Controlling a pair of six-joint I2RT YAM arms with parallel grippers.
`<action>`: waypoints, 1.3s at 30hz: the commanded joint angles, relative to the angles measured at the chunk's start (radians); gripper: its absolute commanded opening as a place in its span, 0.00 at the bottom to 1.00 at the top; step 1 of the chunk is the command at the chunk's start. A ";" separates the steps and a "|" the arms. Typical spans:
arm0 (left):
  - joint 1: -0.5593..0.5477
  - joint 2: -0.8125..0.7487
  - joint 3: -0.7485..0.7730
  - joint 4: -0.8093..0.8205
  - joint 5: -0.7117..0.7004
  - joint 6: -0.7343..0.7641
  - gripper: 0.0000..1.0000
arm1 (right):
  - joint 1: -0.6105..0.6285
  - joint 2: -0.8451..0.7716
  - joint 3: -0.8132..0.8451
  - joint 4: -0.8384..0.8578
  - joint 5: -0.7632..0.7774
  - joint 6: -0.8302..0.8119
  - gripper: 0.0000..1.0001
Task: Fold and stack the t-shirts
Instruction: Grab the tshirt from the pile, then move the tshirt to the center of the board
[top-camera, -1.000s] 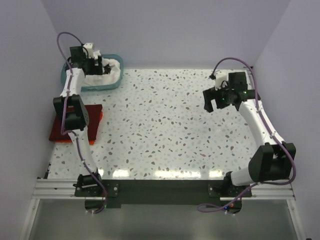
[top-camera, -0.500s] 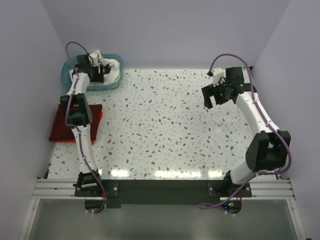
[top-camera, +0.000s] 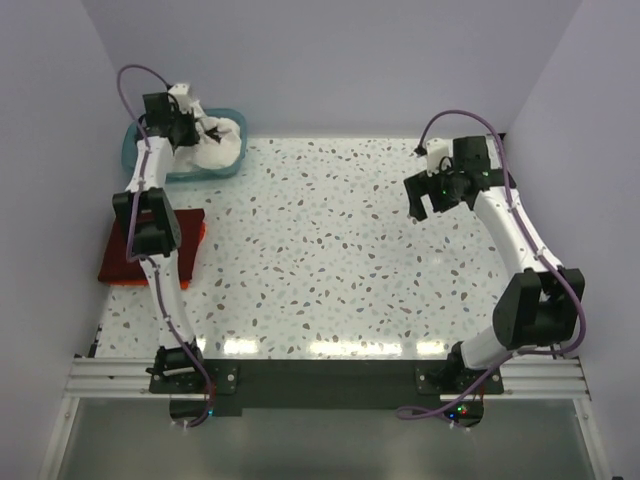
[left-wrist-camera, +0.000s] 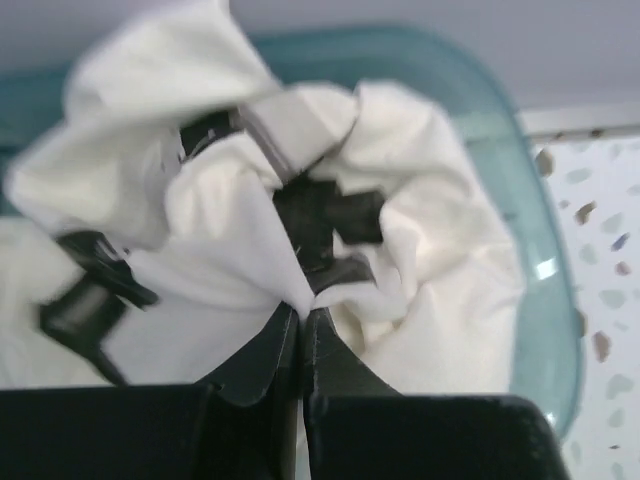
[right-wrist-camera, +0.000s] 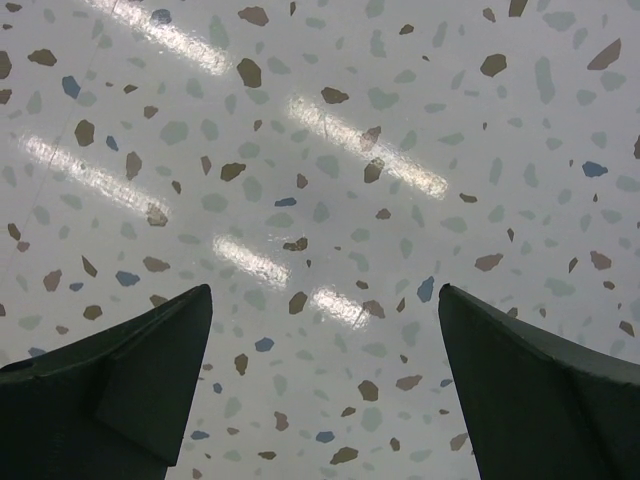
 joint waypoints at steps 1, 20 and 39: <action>-0.005 -0.281 0.040 0.215 0.084 -0.038 0.00 | -0.003 -0.081 -0.019 0.006 -0.025 0.000 0.99; -0.421 -0.600 0.083 0.604 0.293 -0.318 0.00 | -0.026 -0.232 -0.091 0.043 -0.002 0.124 0.99; -0.168 -0.976 -0.925 0.153 0.502 0.026 1.00 | -0.069 -0.384 -0.217 -0.140 -0.022 -0.069 0.99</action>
